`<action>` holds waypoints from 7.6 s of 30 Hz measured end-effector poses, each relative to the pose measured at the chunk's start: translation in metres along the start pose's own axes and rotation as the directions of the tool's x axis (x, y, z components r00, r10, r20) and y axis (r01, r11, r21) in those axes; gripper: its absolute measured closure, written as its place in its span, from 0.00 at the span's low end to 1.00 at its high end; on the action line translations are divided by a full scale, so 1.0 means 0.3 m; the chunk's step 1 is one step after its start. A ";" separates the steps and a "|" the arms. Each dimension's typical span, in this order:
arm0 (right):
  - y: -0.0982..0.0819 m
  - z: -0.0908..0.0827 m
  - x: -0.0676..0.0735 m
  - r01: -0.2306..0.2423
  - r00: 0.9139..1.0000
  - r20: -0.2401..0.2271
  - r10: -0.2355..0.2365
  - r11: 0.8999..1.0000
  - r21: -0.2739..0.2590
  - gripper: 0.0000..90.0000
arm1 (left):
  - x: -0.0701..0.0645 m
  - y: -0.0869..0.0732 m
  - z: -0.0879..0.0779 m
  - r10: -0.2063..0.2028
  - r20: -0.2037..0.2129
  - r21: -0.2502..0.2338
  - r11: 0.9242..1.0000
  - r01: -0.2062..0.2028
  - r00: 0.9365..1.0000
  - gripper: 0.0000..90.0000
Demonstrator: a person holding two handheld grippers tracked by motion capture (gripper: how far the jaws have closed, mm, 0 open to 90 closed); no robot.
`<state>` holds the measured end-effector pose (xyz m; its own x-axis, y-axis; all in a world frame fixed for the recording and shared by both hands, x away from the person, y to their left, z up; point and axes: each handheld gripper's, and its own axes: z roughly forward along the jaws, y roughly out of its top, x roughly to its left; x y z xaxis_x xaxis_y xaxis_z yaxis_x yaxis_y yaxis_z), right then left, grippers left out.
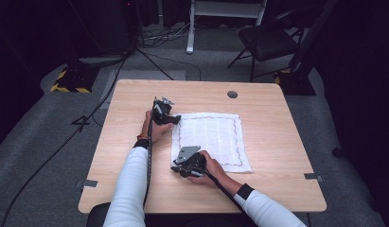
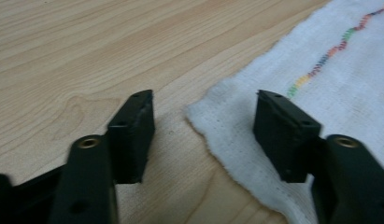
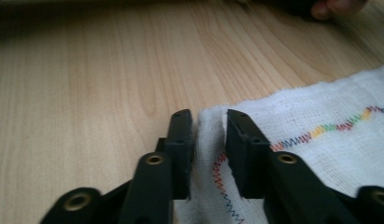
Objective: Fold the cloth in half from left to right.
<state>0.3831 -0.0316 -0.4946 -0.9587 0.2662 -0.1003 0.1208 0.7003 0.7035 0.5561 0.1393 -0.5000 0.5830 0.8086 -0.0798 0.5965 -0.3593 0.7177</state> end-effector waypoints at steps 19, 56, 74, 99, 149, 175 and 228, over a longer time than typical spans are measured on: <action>0.047 -0.007 0.023 0.016 0.998 0.058 -0.016 1.000 -0.011 0.96 | 0.055 -0.011 -0.092 0.000 0.045 -0.025 1.000 0.001 0.999 0.97; -0.133 -0.373 -0.052 -0.072 0.979 0.181 0.092 0.991 -0.117 0.96 | -0.208 0.218 -0.039 0.179 0.054 -0.086 0.981 -0.174 0.982 0.97; -0.283 -0.519 -0.094 -0.143 0.957 0.239 0.165 0.984 -0.107 0.96 | -0.379 0.328 0.083 0.231 0.109 -0.098 0.970 -0.221 0.967 0.97; -0.465 -0.571 -0.147 -0.270 0.905 0.341 0.254 0.963 -0.003 0.68 | -0.502 0.340 0.146 0.265 0.078 -0.079 0.963 -0.259 0.961 0.71; -0.542 -0.544 -0.240 -0.313 0.927 0.240 0.290 0.947 0.065 0.47 | -0.636 -0.135 -0.134 0.416 0.464 0.057 0.867 -0.495 0.782 0.93; -0.446 -0.529 -0.145 -0.241 0.957 0.168 0.237 0.971 0.005 0.46 | -0.561 -0.250 -0.296 0.373 0.375 0.047 0.907 -0.419 0.849 0.55; -0.356 -0.283 -0.642 -0.513 0.813 0.293 0.503 0.857 -0.047 0.75 | -0.301 0.074 0.112 0.166 0.173 0.001 0.986 -0.168 0.971 0.57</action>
<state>0.5331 -0.2139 -0.4907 -0.6433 0.7628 0.0658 0.5834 0.4327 0.6873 0.5351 0.0426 -0.5000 0.7602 0.6450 -0.0781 0.4905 -0.4909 0.7200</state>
